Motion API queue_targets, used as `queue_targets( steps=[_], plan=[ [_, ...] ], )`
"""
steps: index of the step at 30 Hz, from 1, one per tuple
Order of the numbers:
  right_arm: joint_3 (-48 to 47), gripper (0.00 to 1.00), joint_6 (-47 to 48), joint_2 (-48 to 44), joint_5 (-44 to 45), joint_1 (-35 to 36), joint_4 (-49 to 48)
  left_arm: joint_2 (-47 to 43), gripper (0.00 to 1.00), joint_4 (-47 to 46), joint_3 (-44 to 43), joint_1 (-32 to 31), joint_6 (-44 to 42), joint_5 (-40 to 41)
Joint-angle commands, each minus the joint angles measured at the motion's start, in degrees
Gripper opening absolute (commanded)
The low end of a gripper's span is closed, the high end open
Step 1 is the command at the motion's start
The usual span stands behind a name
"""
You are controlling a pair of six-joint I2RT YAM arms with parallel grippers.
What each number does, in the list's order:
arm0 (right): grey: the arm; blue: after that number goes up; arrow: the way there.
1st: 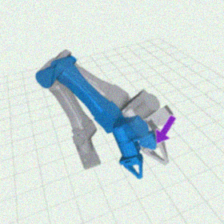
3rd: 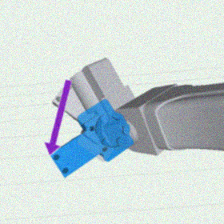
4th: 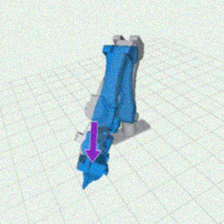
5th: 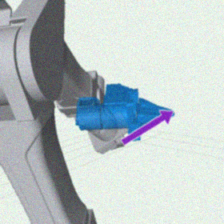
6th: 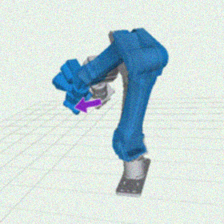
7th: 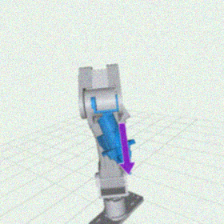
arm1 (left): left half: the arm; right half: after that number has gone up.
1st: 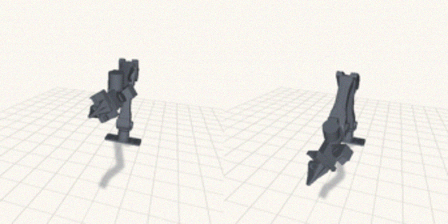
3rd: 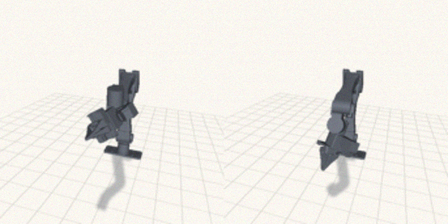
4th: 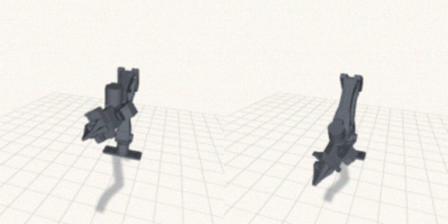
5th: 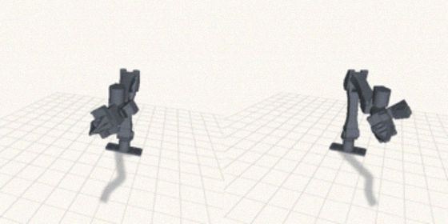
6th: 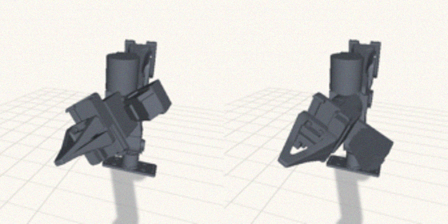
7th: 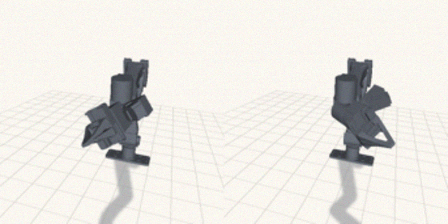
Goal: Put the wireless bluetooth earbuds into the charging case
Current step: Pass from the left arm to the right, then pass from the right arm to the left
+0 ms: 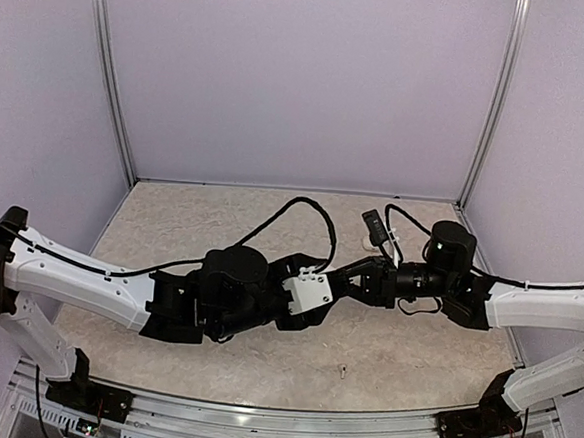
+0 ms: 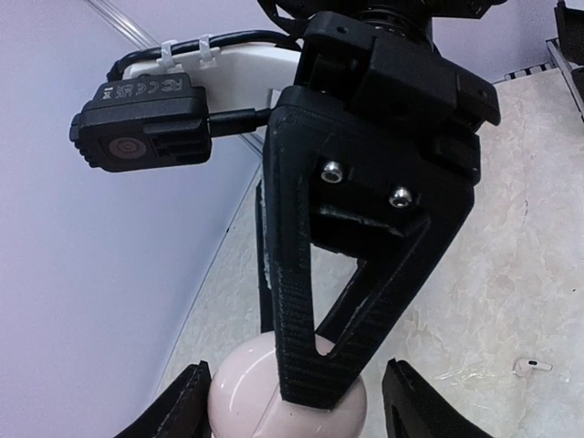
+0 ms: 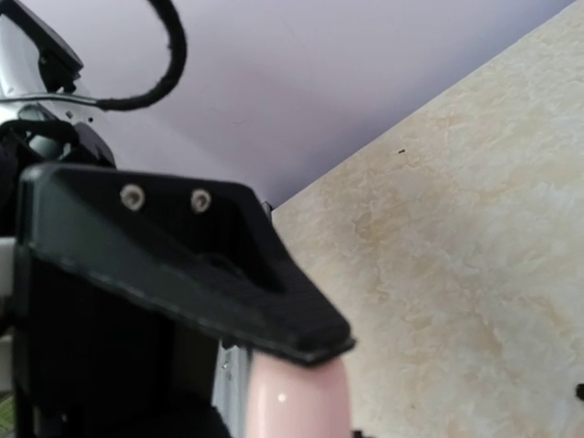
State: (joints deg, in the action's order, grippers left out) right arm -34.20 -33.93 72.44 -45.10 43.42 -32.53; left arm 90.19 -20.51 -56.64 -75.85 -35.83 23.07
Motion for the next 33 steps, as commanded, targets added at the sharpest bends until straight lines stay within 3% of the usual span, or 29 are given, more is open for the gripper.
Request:
queue_targets(
  steps=[1,9,15,20,27,33],
  plan=[
    [-3.4,0.10,6.5,-1.9,1.3,0.5,5.8,-4.1,0.66,-0.7,2.3,-0.4,3.7,-2.5],
    [-7.2,0.09,19.1,-4.7,0.9,0.5,16.1,-13.5,0.73,7.4,5.4,2.7,15.7,-15.0],
    [-8.3,0.09,26.4,-7.2,-1.7,0.9,19.2,-18.9,0.63,10.0,5.2,10.5,25.7,-32.9],
    [-9.0,0.10,29.9,-9.1,-1.3,1.9,21.4,-17.9,0.55,11.0,2.2,17.5,34.7,-45.1],
    [-10.1,0.10,32.4,-9.2,-0.1,3.2,23.9,-14.8,0.53,11.4,-0.1,17.6,35.6,-51.4],
    [-10.8,0.10,33.3,-8.7,0.7,4.1,24.5,-11.1,0.52,13.5,-3.0,16.7,34.4,-51.7]
  ],
)
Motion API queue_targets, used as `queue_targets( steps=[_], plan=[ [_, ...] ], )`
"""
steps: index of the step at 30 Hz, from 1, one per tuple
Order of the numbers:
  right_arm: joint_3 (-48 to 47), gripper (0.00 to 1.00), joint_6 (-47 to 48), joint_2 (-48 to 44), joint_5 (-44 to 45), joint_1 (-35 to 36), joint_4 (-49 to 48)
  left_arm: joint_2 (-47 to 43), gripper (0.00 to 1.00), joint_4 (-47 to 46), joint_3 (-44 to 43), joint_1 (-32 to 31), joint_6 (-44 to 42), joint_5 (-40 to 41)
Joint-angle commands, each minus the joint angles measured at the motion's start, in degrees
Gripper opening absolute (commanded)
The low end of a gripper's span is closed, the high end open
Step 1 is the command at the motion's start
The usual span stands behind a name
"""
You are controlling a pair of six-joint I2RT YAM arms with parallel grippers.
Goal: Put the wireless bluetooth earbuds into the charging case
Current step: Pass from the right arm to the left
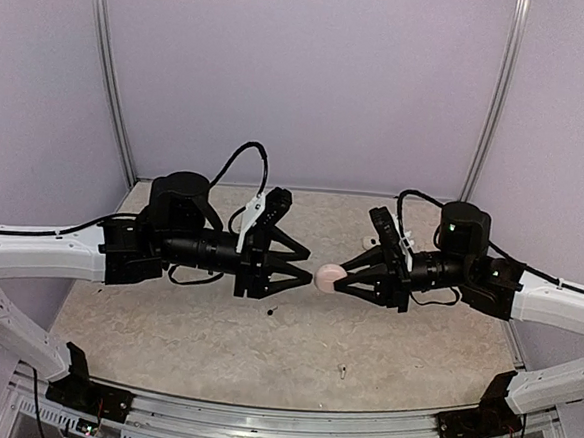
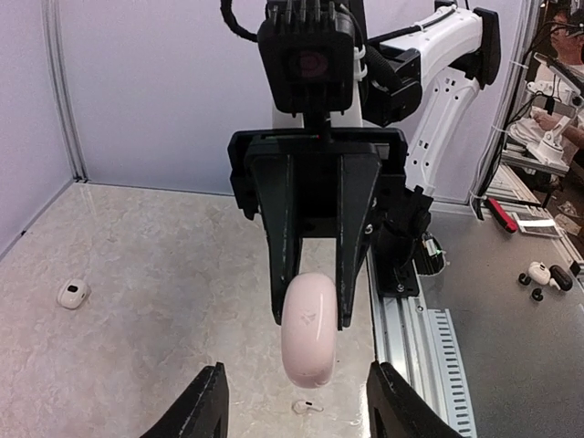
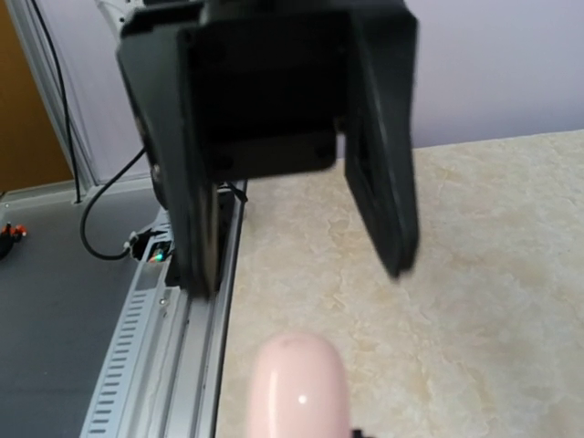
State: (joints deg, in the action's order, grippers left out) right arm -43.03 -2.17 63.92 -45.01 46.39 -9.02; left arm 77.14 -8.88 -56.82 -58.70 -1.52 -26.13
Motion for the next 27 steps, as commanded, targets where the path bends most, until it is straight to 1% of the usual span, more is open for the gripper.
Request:
queue_targets(
  steps=[1,7,10,14,20,21,22,25,27],
  plan=[
    [-1.9,0.10,1.5,-0.1,0.6,1.3,0.8,2.6,0.52,2.0,-3.2,-0.6,0.0,-2.4],
    [-2.2,0.11,1.6,0.3,1.1,2.4,1.1,5.9,0.51,3.3,-6.0,-1.2,-0.9,-2.7],
    [-2.2,0.10,1.6,0.3,1.5,2.6,1.4,6.7,0.47,3.7,-6.6,-1.6,-1.3,-3.0],
    [-1.8,0.10,1.6,0.1,2.1,2.5,1.4,6.8,0.40,3.6,-6.6,-1.6,-1.6,-3.3],
    [-1.3,0.11,1.3,-0.3,5.0,2.5,1.7,6.0,0.25,3.7,-6.1,-1.5,-1.6,-3.2],
    [-1.0,0.12,1.0,-0.4,5.4,2.5,1.5,5.8,0.23,3.8,-6.1,-1.4,-1.6,-3.1],
    [-0.8,0.16,0.5,-0.6,5.9,2.5,1.4,5.7,0.21,3.9,-6.1,-1.3,-1.6,-3.2],
    [-0.2,0.34,-0.6,-1.2,6.8,2.4,0.9,5.4,0.13,3.4,-6.0,-1.1,-1.0,-3.5],
    [0.8,0.46,-1.2,-2.1,6.9,2.4,-0.4,5.0,0.11,2.6,-5.8,-0.8,-0.2,-3.9]
  ],
)
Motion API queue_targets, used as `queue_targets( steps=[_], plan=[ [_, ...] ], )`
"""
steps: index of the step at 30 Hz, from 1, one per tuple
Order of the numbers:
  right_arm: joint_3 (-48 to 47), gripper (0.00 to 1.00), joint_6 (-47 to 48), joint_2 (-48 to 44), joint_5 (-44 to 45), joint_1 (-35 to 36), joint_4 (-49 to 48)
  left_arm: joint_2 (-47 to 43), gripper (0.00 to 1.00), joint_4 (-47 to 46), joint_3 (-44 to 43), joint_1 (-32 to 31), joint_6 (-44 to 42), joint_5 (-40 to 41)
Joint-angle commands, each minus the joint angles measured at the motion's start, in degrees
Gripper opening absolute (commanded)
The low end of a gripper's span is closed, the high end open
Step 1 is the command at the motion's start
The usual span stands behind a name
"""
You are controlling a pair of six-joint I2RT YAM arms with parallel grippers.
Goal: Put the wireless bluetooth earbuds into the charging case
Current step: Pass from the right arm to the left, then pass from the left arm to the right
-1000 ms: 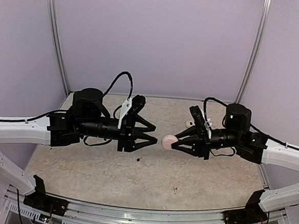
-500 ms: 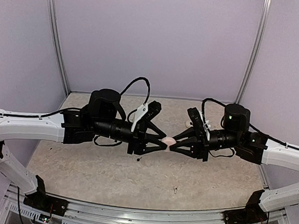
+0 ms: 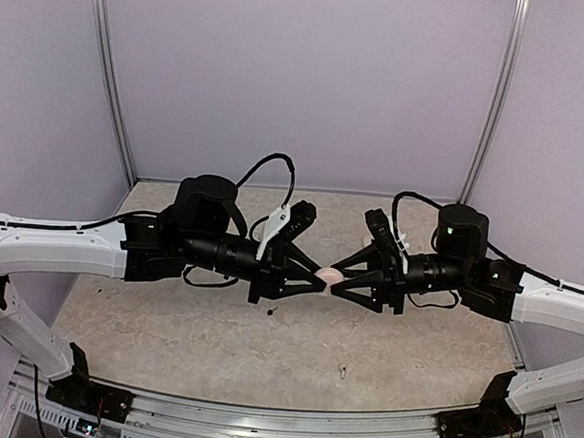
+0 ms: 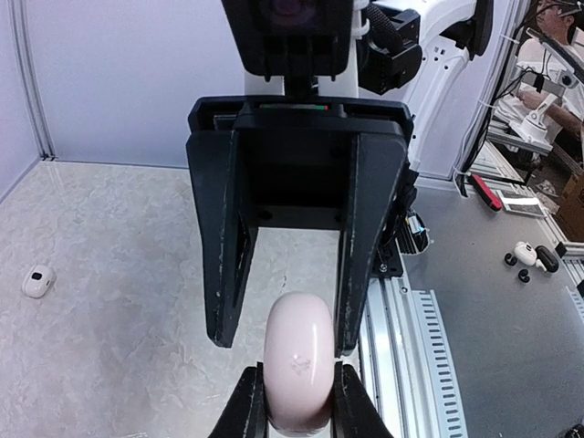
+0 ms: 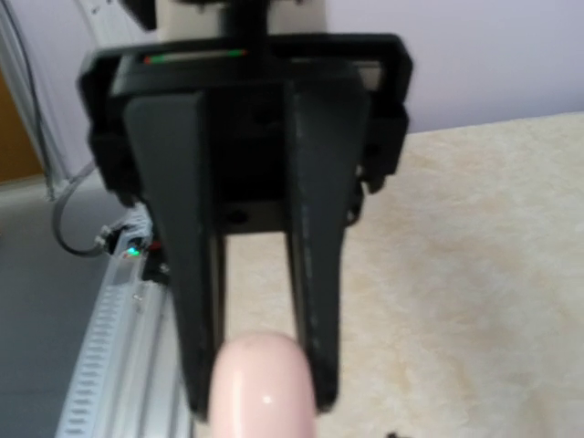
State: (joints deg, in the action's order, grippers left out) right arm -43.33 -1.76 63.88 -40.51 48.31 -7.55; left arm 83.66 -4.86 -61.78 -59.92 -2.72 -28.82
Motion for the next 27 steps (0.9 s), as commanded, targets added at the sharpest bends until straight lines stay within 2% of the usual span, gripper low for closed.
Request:
queue_targets(
  steps=[1,3,7,27],
  plan=[
    [1.7,0.50,-1.9,-2.5,2.5,0.5,-2.6,-1.8,0.11,-2.1,-0.8,0.6,1.4,-1.4],
    [2.7,0.55,-2.6,-3.0,2.2,0.4,-4.1,-2.2,0.11,-3.4,-0.7,0.8,2.3,-1.5],
    [3.2,0.56,-3.8,-2.1,0.3,0.4,-6.1,-2.5,0.11,-5.4,-0.7,0.9,2.5,-1.6],
    [3.5,0.36,-8.5,0.9,-5.8,0.4,-13.8,-1.6,0.11,-9.8,0.2,-0.1,5.6,-1.6]
  ],
)
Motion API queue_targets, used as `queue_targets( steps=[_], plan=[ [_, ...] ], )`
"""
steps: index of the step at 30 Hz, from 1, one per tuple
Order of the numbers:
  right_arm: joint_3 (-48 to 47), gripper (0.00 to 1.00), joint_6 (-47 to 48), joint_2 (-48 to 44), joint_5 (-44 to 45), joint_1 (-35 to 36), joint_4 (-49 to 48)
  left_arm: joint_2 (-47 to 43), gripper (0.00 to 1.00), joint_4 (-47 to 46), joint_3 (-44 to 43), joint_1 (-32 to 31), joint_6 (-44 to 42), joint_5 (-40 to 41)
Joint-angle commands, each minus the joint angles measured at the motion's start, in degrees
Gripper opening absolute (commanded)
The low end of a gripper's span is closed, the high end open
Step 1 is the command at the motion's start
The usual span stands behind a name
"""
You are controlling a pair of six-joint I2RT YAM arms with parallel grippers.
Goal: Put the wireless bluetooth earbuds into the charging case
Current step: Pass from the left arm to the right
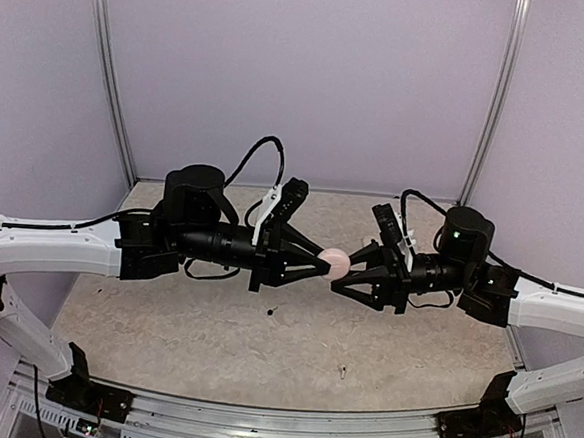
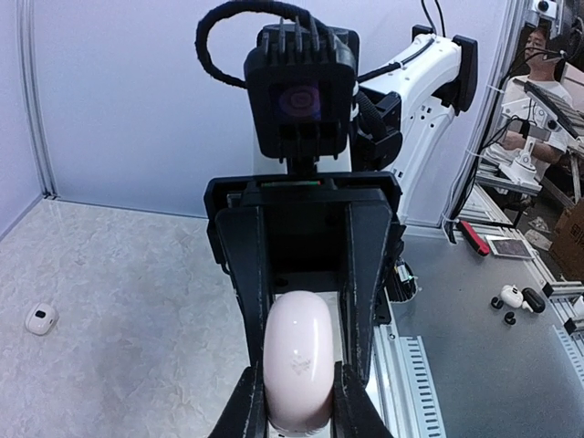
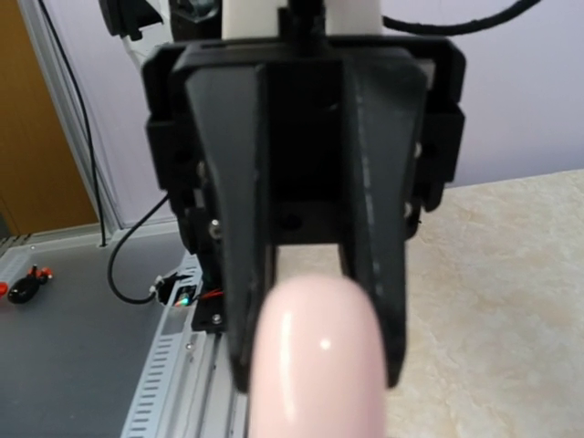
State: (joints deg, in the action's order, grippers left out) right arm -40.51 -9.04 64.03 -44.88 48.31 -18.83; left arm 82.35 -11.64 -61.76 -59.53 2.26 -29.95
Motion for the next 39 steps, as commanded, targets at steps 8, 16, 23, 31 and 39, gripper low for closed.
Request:
queue_targets(
  steps=[8,16,23,31,39],
  plan=[
    [1.5,0.29,-2.8,0.3,-1.3,0.5,-5.6,0.3,0.10,-3.6,0.2,-1.0,0.7,-0.3],
    [2.5,0.29,-4.1,-0.1,-1.5,0.4,-8.1,0.6,0.10,-4.3,0.4,-1.2,0.9,-0.1],
    [2.7,0.31,-4.4,-0.4,-1.3,0.4,-8.5,0.7,0.10,-4.2,0.5,-1.5,1.0,0.1],
    [2.8,0.30,-4.4,-0.6,-1.2,0.3,-8.5,1.1,0.10,-3.3,0.1,-1.8,0.6,0.3],
    [2.6,0.15,-3.4,-0.6,-1.3,0.4,-6.8,1.1,0.23,-1.9,-0.3,-1.8,0.1,1.9]
  ],
)
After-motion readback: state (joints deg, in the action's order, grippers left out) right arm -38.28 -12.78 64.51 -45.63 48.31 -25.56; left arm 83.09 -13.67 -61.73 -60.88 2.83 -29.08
